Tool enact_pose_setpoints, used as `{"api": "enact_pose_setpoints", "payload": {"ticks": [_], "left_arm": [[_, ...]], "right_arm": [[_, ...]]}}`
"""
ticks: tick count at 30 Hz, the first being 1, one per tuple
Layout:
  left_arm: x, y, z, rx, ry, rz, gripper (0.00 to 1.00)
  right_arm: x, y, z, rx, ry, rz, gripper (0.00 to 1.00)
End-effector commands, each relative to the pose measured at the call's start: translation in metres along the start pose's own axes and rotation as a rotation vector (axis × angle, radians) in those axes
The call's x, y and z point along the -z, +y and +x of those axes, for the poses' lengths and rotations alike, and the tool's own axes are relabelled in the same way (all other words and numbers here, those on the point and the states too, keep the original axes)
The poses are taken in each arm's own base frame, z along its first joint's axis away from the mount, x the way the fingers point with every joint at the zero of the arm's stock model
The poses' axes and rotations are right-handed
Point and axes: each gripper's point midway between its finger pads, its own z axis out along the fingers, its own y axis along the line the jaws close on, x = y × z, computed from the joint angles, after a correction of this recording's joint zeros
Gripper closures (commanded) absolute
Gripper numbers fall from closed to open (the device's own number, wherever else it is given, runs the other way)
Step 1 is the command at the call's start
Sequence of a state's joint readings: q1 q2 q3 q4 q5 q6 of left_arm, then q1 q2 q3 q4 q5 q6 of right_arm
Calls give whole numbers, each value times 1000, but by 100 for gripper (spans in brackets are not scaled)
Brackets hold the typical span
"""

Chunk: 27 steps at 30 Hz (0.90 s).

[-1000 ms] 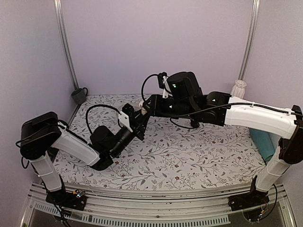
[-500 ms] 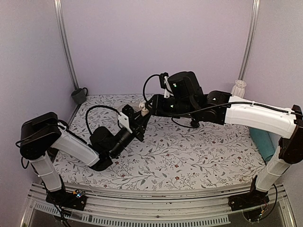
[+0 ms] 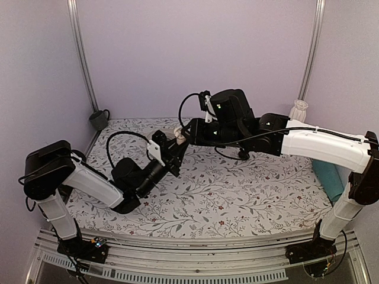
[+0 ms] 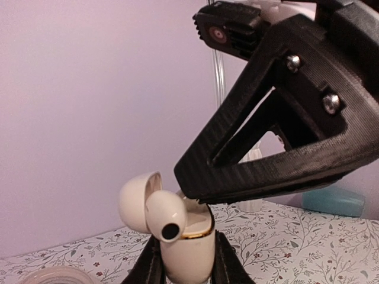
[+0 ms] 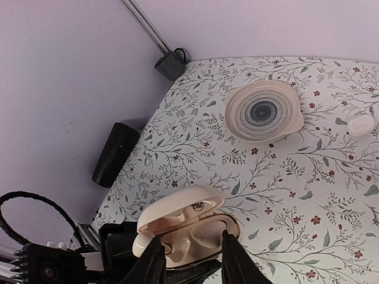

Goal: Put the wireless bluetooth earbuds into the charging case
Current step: Adjust the left earbud in the left side groove of the charging case.

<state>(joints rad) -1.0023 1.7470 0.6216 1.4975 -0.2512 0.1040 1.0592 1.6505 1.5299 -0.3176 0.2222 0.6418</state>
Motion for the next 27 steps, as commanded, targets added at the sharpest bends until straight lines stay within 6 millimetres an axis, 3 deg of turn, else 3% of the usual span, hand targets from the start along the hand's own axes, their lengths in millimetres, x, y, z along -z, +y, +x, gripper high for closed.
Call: {"api": "enact_pose_setpoints", "payload": {"ticks": [1, 7, 14, 20, 27], "left_arm": [[3, 0, -20, 25, -56, 13, 100], [3, 1, -12, 42, -19, 27, 100], [1, 1, -6, 32, 13, 24, 100], [-1, 0, -2, 25, 26, 25, 100], [-3, 1, -4, 22, 23, 23, 100]], "right_arm": [[7, 1, -7, 18, -2, -1, 67], [10, 1, -10, 60, -6, 29, 54], [11, 6, -17, 91, -31, 77, 32], [6, 10, -16, 103, -19, 79, 27], [-7, 4, 1, 131, 49, 114, 23]]}}
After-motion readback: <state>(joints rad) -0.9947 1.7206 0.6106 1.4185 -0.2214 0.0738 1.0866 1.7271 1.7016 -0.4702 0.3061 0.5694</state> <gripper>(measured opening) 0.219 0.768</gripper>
